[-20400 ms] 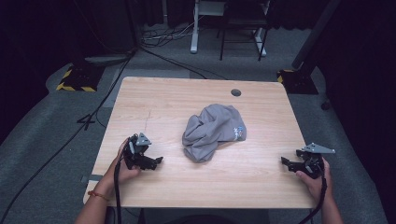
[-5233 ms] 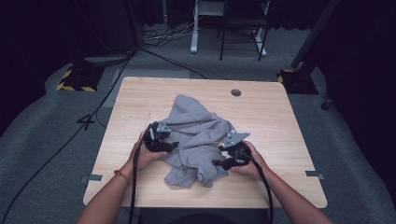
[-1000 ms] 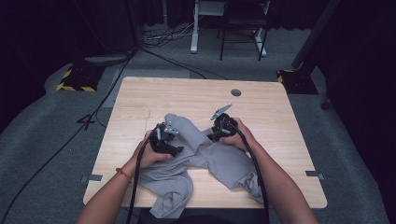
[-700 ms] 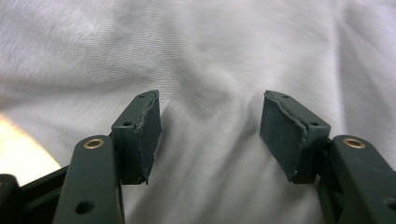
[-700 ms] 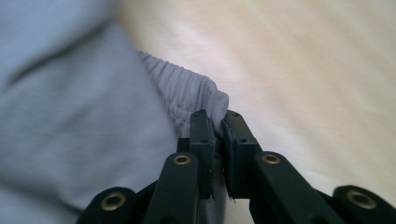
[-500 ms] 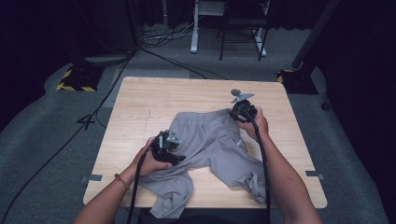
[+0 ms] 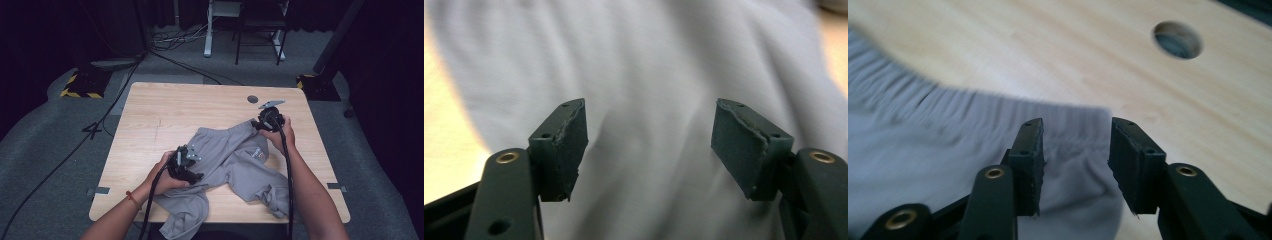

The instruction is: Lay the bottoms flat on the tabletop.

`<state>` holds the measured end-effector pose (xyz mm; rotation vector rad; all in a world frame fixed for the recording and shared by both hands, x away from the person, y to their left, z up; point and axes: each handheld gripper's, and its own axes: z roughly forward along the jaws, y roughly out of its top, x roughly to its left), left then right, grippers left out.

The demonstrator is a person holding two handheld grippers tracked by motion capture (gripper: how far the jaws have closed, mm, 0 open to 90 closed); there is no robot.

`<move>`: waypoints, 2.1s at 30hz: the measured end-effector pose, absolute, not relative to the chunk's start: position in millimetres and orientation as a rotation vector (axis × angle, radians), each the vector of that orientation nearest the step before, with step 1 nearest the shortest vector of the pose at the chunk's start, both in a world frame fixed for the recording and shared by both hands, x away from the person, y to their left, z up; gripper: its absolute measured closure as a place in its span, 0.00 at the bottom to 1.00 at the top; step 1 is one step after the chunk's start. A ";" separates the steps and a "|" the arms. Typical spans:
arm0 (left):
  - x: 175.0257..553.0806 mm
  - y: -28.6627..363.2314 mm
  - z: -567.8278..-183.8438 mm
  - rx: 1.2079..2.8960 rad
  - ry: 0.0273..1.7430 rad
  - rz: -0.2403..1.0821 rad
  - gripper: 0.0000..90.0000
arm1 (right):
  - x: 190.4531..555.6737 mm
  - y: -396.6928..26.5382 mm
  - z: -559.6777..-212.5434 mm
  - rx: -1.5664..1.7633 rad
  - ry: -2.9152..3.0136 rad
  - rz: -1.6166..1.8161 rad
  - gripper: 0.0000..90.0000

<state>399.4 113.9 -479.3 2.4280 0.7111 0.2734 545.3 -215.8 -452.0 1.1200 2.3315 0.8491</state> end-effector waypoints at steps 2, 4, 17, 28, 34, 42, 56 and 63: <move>410.8 118.5 -477.3 2.404 0.755 0.264 0.35 | 536.5 -213.9 -453.4 1.066 2.377 0.824 0.61; 422.3 120.3 -477.8 2.404 0.769 0.294 0.35 | 526.2 -215.0 -455.3 1.036 2.441 0.851 0.60; 489.8 106.4 -492.2 2.319 0.877 0.298 0.32 | 516.6 -227.4 -483.6 1.110 2.555 0.919 0.52; 547.4 116.6 -497.1 2.192 1.064 0.427 0.32 | 547.4 -237.4 -488.2 1.199 2.401 0.895 0.47; 577.8 119.8 -492.2 2.215 1.165 0.614 0.32 | 567.6 -242.8 -487.6 1.211 2.282 0.785 0.46; 602.6 103.8 -486.6 2.234 1.292 0.669 0.32 | 589.9 -234.8 -485.2 1.250 2.200 0.675 0.45; 477.0 136.1 -467.4 2.301 0.854 0.383 0.28 | 496.1 -266.1 -450.9 1.019 2.440 0.864 0.49; 390.0 164.6 -484.7 2.385 0.767 0.362 0.28 | 406.9 -279.5 -454.5 0.869 2.598 0.854 0.47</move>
